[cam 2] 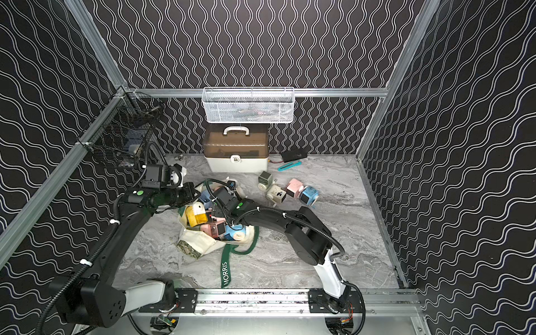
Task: Take out the pencil sharpeners from the tote bags
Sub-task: Pick up the pencil sharpener from the canvas bag.
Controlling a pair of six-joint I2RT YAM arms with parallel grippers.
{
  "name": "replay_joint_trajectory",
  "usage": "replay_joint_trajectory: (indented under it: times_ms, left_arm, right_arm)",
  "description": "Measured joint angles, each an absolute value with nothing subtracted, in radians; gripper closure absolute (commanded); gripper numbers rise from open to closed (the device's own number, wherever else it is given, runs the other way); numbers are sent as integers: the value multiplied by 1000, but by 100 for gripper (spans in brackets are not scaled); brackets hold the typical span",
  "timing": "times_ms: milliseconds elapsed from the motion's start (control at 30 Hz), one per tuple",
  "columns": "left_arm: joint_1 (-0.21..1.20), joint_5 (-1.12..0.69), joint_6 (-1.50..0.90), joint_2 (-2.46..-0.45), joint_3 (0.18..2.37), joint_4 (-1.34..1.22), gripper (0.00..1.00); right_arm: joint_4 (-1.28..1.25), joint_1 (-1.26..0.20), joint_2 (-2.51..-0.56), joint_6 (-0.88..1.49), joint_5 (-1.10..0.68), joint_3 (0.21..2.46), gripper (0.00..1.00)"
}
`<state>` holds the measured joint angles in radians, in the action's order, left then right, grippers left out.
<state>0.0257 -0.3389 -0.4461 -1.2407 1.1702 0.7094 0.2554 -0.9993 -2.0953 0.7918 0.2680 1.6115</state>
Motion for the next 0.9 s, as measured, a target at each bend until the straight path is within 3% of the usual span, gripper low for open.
replay_joint_trajectory:
  times_ms: [400, 900]
  left_arm:
    - [23, -340, -447, -1240, 1170, 710, 100]
    - [12, -344, -447, -1239, 1169, 712, 100]
  right_arm:
    - [228, -992, -1954, 670, 191, 1489, 38]
    - [231, -993, -1641, 527, 5, 1324, 42]
